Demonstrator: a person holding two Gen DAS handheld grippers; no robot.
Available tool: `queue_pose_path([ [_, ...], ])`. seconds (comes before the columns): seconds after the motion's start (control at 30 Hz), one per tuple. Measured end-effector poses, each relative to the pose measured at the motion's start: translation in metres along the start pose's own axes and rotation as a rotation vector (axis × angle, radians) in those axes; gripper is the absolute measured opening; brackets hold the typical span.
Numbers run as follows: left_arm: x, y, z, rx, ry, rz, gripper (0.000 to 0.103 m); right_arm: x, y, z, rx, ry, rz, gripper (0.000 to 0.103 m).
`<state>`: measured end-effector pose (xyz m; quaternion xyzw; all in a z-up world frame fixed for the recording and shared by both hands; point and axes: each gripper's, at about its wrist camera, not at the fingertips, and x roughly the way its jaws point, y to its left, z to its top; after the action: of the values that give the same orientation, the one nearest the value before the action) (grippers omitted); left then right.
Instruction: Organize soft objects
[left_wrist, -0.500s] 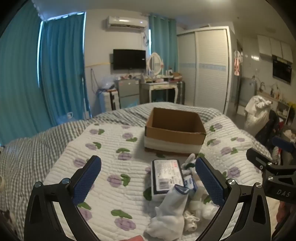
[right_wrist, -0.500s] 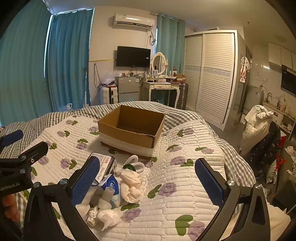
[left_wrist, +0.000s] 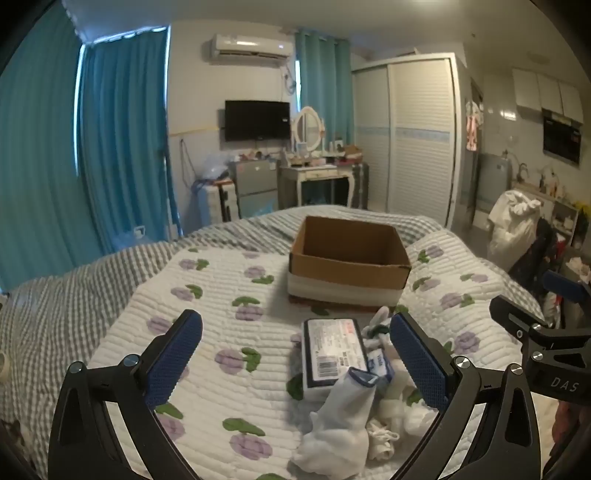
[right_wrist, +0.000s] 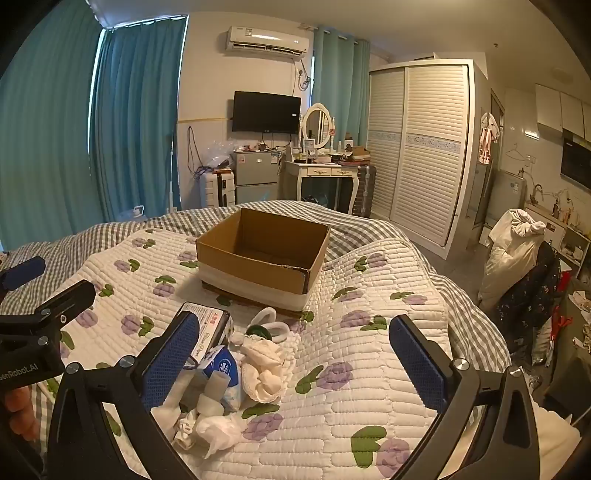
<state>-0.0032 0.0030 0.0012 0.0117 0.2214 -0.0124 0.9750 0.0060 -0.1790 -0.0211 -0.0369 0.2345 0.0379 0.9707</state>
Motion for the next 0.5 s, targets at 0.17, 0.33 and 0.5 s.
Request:
queue_pose_path([
  [0.17,-0.0002,0.0015,0.0008,0.001,0.001,-0.001,0.103,-0.0001,-0.0001,-0.0001,0.000,0.000,-0.001,0.103],
  [0.33,0.0004,0.0021,0.0020,0.003,0.001,-0.001,0.103,-0.0001,-0.0001,-0.0002,0.000,0.001,0.000,0.103],
  [0.5,0.0001,0.0023,0.0032,0.004,-0.001,0.000,0.103,0.0000,-0.0003,-0.0004,0.000,0.001,0.001,0.103],
])
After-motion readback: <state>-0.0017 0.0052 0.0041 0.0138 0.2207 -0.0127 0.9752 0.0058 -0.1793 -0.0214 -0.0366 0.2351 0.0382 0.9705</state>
